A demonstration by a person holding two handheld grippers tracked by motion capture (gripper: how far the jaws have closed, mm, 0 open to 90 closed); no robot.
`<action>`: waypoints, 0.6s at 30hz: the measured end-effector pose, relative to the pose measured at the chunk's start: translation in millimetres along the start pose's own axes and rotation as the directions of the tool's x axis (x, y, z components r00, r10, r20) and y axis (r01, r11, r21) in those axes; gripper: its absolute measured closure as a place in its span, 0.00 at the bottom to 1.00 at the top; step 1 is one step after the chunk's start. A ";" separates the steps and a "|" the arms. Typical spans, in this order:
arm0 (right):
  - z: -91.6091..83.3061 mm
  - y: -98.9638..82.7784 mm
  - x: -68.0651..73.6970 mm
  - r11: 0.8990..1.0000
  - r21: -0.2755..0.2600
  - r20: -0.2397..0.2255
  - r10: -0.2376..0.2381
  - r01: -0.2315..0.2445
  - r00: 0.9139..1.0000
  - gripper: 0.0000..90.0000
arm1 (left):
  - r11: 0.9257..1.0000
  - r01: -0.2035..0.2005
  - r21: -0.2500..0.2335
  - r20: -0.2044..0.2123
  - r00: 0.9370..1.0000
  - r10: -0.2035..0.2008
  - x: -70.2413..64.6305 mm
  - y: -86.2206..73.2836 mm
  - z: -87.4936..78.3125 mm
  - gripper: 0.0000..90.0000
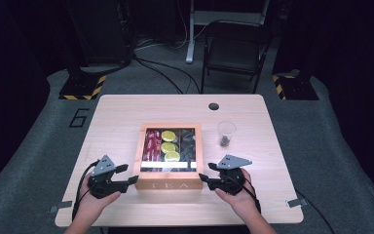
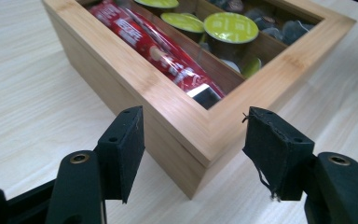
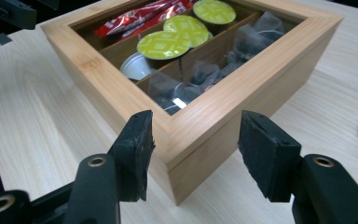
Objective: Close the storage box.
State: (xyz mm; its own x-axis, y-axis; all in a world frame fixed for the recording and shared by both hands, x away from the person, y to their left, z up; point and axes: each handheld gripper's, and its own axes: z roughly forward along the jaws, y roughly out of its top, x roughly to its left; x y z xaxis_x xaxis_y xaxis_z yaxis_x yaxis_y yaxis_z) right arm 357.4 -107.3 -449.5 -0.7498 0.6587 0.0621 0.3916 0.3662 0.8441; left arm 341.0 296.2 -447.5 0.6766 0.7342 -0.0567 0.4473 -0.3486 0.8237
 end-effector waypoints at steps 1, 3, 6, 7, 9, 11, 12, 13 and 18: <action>-1.3 0.5 -0.8 1.000 0.000 0.008 0.010 -0.010 1.000 0.49 | 1.000 0.006 -0.006 -0.005 1.000 -0.006 1.7 0.5 -1.3 0.42; -4.2 1.6 -4.4 1.000 -0.011 0.015 0.017 -0.017 1.000 0.49 | 0.999 0.022 -0.024 -0.024 0.999 -0.023 6.0 0.8 -4.0 0.42; -8.0 3.0 -9.3 1.000 -0.021 0.033 0.020 -0.020 0.999 0.49 | 0.998 0.054 -0.030 -0.034 0.998 -0.055 13.1 0.2 -7.5 0.42; -9.5 3.5 -10.6 0.999 -0.024 0.042 0.025 -0.024 0.999 0.49 | 0.998 0.055 -0.034 -0.039 0.998 -0.057 15.8 -0.3 -8.1 0.42; -11.3 4.1 -13.6 1.000 -0.027 0.050 0.014 -0.012 0.999 0.49 | 0.996 0.076 -0.038 -0.038 0.996 -0.078 19.2 -1.6 -8.9 0.42; -13.2 4.6 -15.8 0.999 -0.026 0.061 0.021 -0.020 0.998 0.49 | 0.995 0.086 -0.041 -0.045 0.995 -0.088 22.5 -3.6 -8.9 0.42; -14.0 4.6 -17.2 0.999 -0.028 0.066 0.023 -0.022 0.998 0.49 | 0.995 0.088 -0.038 -0.050 0.995 -0.090 23.9 -4.4 -8.7 0.42; -14.7 4.5 -18.3 0.999 -0.026 0.072 0.030 -0.028 0.997 0.49 | 0.995 0.091 -0.033 -0.056 0.994 -0.093 25.5 -5.3 -8.7 0.42; -16.0 2.3 -25.7 0.999 -0.028 0.087 0.043 -0.041 0.995 0.49 | 0.996 0.089 -0.033 -0.087 0.992 -0.091 30.8 -8.1 -9.3 0.42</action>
State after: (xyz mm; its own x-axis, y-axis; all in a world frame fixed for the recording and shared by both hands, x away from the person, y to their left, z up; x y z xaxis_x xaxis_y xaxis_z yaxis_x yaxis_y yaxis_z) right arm 369.0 -133.9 -440.6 -0.6828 0.7287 0.0519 0.4069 0.3204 0.8555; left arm 352.7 327.1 -450.6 0.5796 0.8107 -0.0824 0.4859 -0.2627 0.8336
